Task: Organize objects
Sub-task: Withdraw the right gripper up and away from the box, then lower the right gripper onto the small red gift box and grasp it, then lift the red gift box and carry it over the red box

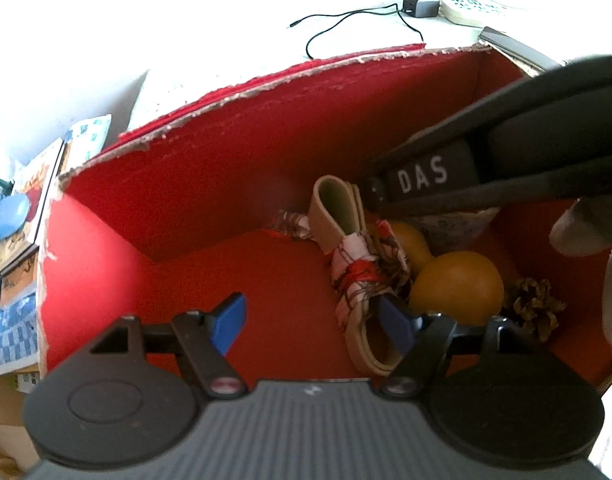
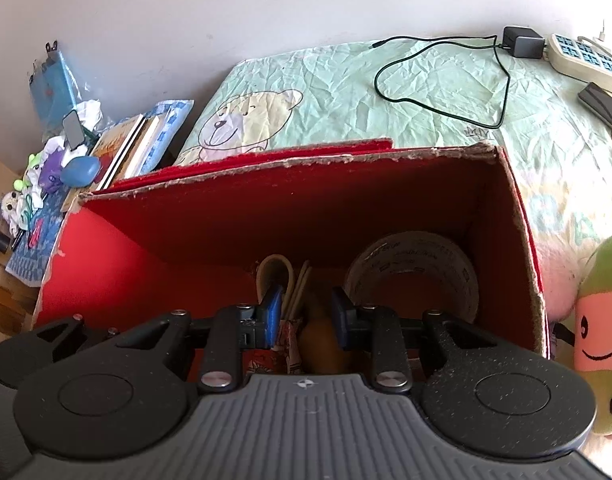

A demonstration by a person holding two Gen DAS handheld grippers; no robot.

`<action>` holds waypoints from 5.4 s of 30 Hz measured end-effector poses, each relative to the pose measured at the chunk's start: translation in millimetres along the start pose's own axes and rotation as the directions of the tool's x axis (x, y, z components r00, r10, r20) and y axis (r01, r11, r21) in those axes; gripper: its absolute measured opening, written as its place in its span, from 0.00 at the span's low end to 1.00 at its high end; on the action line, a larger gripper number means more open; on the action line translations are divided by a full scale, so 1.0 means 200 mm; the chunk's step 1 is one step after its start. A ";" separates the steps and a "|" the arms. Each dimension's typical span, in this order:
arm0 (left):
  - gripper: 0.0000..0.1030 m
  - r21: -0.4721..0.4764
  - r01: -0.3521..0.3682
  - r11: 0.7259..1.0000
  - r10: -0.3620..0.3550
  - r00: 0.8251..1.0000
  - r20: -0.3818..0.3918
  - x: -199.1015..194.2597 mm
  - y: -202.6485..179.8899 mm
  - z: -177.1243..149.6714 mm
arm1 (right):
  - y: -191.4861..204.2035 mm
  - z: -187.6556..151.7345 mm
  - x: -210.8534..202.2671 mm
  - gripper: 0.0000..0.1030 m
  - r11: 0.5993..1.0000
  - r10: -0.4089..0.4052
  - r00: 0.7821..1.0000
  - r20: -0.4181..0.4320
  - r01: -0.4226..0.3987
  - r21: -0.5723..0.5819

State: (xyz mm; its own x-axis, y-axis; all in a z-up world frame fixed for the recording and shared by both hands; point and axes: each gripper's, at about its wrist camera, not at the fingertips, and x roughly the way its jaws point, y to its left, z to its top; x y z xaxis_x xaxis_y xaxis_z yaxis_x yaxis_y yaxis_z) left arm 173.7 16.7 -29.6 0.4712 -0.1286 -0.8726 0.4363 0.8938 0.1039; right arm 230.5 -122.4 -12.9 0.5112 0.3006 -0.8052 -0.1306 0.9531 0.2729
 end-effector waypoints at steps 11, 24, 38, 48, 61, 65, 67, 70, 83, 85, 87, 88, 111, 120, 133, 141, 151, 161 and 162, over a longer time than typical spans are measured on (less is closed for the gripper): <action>0.75 -0.062 -0.086 0.994 0.088 0.996 0.033 -0.14 0.01 -0.01 | -0.02 -0.06 -0.14 0.28 1.000 -0.015 0.995 0.102 0.017 -0.014; 0.76 -0.139 -0.180 0.974 0.190 0.980 0.055 -0.42 -0.06 -0.10 | -0.01 -0.19 -0.43 0.29 0.999 0.003 0.984 0.180 0.006 -0.050; 0.76 -0.201 -0.196 0.960 0.219 0.971 0.100 -0.65 -0.23 -0.23 | -0.05 -0.38 -0.66 0.33 0.999 0.022 0.963 0.267 -0.013 -0.036; 0.76 -0.197 -0.246 0.949 0.264 0.962 0.068 -0.70 -0.34 -0.31 | -0.04 -0.53 -0.79 0.47 0.994 0.035 0.964 0.262 -0.007 -0.109; 0.76 -0.214 -0.243 0.946 0.243 0.970 -0.025 -0.64 -0.40 -0.47 | -0.10 -0.67 -0.75 0.46 0.995 0.099 0.984 0.146 -0.097 -0.022; 0.76 -0.219 -0.250 0.943 0.244 0.968 -0.052 -0.61 -0.40 -0.50 | -0.10 -0.70 -0.71 0.46 0.995 0.100 0.989 0.106 -0.099 -0.017; 0.76 -0.218 -0.259 0.941 0.251 0.966 -0.062 -0.60 -0.40 -0.52 | -0.10 -0.72 -0.69 0.40 0.994 0.108 0.991 0.084 -0.108 -0.005; 0.77 -0.222 -0.267 0.938 0.255 0.964 -0.083 -0.59 -0.39 -0.54 | -0.10 -0.73 -0.66 0.36 0.991 0.130 0.990 0.048 -0.131 0.016; 0.79 -0.284 -0.269 0.920 0.242 0.962 -0.126 -0.57 -0.23 -0.65 | 0.05 -0.74 -0.54 0.34 0.981 0.196 0.980 -0.042 -0.196 0.019; 0.81 -0.291 -0.264 0.920 0.236 0.963 -0.129 -0.57 -0.20 -0.66 | 0.07 -0.73 -0.51 0.34 0.978 0.208 0.976 -0.062 -0.207 0.026; 0.81 -0.295 -0.264 0.918 0.233 0.963 -0.134 -0.56 -0.17 -0.67 | 0.09 -0.73 -0.49 0.34 0.976 0.216 0.973 -0.077 -0.214 0.035; 0.82 -0.299 -0.260 0.918 0.228 0.964 -0.138 -0.55 -0.16 -0.68 | 0.10 -0.73 -0.48 0.34 0.975 0.223 0.971 -0.083 -0.220 0.041; 0.86 -0.359 -0.117 0.926 0.074 0.988 -0.132 -0.45 0.13 -0.83 | 0.33 -0.70 -0.25 0.36 0.961 0.274 0.938 -0.212 -0.260 0.091; 0.88 -0.330 -0.048 0.943 0.000 0.990 -0.143 -0.38 0.12 -0.86 | 0.39 -0.73 -0.18 0.46 0.959 0.282 0.925 -0.255 -0.261 0.112; 0.79 -0.366 0.017 0.930 -0.081 0.984 -0.161 -0.30 0.19 -0.89 | 0.39 -0.75 -0.13 0.51 0.960 0.273 0.920 -0.282 -0.243 0.136; 0.78 -0.326 0.011 0.945 -0.073 0.981 -0.179 -0.28 0.18 -0.86 | 0.36 -0.75 -0.09 0.49 0.957 0.281 0.902 -0.327 -0.237 0.168; 0.77 -0.222 0.104 0.969 -0.153 0.964 -0.218 -0.34 0.10 -0.76 | 0.28 -0.72 -0.19 0.47 0.959 0.263 0.890 -0.372 -0.198 0.204; 0.77 -0.017 0.247 0.969 -0.244 0.944 -0.222 -0.36 -0.14 -0.61 | 0.05 -0.75 -0.37 0.47 0.934 0.190 0.932 -0.310 -0.075 0.348; 0.77 0.005 0.264 0.965 -0.256 0.941 -0.220 -0.36 -0.17 -0.59 | 0.02 -0.76 -0.40 0.47 0.930 0.179 0.937 -0.299 -0.062 0.363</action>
State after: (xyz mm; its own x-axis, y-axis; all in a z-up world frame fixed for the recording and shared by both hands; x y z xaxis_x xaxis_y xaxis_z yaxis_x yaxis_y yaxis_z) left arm 33.9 47.6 -26.3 0.1630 -0.2551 -0.9531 0.5492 0.8260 -0.1272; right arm 60.6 -136.5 -27.1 0.2022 0.4624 -0.8633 0.1556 0.8551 0.4945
